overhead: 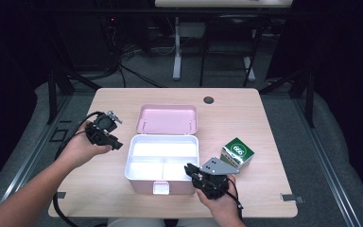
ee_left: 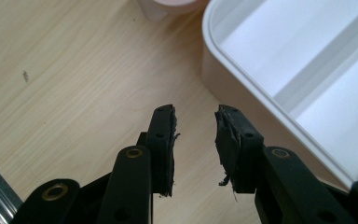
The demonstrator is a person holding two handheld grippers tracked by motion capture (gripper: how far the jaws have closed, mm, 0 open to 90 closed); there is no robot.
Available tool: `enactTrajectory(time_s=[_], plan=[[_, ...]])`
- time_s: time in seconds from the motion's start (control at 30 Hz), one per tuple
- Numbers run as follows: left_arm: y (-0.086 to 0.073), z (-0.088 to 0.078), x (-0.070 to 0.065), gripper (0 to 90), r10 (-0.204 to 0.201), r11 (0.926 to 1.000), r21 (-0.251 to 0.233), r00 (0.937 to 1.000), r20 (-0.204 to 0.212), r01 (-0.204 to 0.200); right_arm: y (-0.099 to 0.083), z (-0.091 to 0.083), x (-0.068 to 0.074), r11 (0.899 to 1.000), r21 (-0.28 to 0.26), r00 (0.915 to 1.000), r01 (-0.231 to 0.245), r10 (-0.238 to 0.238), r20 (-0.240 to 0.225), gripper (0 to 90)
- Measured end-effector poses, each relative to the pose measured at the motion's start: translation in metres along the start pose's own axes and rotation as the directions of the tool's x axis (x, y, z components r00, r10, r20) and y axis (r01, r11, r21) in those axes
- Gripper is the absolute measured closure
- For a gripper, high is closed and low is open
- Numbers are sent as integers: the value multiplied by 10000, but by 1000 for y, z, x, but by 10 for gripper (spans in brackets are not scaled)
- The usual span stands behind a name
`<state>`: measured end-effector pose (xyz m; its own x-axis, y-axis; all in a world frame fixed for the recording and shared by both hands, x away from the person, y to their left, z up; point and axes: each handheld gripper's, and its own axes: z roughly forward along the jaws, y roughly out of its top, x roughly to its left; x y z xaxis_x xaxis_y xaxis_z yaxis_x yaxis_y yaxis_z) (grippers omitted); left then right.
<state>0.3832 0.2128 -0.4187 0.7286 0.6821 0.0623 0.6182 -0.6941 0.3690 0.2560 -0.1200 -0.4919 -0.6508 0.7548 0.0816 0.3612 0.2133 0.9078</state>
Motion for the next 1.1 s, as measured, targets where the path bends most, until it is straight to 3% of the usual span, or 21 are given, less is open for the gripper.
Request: enactTrajectory(time_s=[0.27,0.4,0.47,0.6,0.7,0.8,0.9,1.0,1.1], plan=[[0,1,-5,680,928,9955,203,9957,85,-929,1,-11,-10,9986,-463,9993,-251,263,264,695],[2,0,-7,690,1705,9848,340,9853,-54,-1702,1,-15,-13,9978,-584,9989,-305,324,333,668],[3,-2,-9,692,2281,9727,472,9735,-145,-2273,0,-16,-14,9977,-580,9987,-343,364,350,661],[6,-5,-12,697,3016,9517,626,9534,-81,-3005,-1,-17,-17,9972,-583,9980,-463,487,395,649],[10,-6,-14,696,3540,9320,831,9352,-5,-3527,-1,-18,-19,9969,-593,9976,-522,548,423,640],[14,-8,-18,699,4112,9054,1089,9114,154,-4103,-2,-18,-21,9969,-569,9975,-540,564,417,629],[19,-8,-21,708,4433,8874,1219,8955,397,-4447,-3,-18,-22,9966,-547,9970,-624,648,428,618],[24,-8,-25,715,4635,8737,1393,8846,524,-4661,-4,-18,-24,9960,-519,9963,-723,746,431,614],[30,-8,-30,718,4772,8661,1351,8765,639,-4814,-4,-18,-25,9960,-508,9961,-733,756,446,613]])
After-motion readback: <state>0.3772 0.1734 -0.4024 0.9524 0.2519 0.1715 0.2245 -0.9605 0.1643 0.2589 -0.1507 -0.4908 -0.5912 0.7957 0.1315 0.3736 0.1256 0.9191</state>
